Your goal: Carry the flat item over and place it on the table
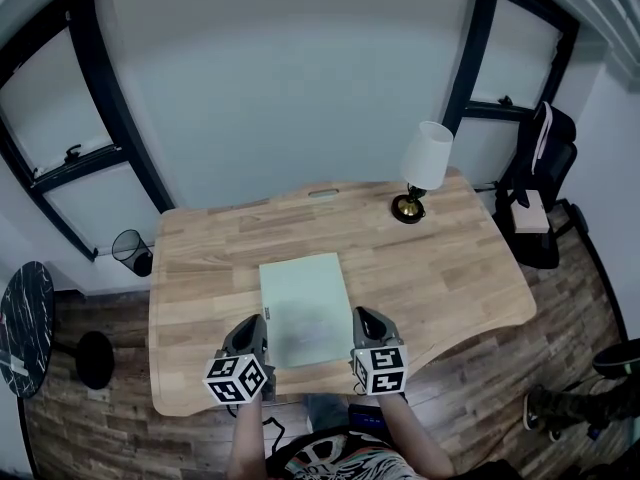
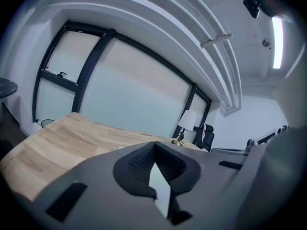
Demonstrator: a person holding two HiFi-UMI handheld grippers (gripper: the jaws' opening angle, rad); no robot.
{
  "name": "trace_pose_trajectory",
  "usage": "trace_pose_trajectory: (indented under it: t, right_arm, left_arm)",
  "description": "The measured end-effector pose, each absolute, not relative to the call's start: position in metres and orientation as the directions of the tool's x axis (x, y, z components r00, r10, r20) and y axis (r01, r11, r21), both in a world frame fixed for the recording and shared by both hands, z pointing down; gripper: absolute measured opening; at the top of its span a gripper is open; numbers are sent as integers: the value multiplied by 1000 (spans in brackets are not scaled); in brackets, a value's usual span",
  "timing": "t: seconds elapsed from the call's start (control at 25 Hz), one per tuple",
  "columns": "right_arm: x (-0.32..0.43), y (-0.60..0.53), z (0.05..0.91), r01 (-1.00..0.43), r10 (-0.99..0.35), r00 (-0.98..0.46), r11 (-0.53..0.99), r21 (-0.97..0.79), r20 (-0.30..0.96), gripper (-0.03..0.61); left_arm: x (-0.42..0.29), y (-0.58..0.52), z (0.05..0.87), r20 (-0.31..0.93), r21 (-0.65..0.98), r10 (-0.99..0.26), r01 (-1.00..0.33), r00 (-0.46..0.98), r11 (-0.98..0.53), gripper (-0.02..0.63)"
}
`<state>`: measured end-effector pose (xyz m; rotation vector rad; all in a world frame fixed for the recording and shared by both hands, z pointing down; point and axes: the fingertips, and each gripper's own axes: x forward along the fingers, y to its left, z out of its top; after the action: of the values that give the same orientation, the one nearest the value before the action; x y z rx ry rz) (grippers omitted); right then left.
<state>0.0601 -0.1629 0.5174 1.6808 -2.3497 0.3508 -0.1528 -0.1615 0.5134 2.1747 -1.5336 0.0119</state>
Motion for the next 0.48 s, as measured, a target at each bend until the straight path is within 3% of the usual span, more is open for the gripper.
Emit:
trace_pose_trajectory:
  t: [0.2,0.36,0.48]
  right_arm:
    - [59,-165,519,-945,-887,-321,322,-54,331,5]
    - [58,-167,519,-944,-886,-324,325,-54,332,5]
    - [57,-168,521,-942,-884,-327,333,-42,334,5]
  left_arm:
    - [-151,-163,509,259,364,-888,-890,379,-273,6]
    - [-147,-164,506,220,469,-873,-832,435,-297,6]
    - [-151,-166,514,258,425,-875,-861,411,-279,6]
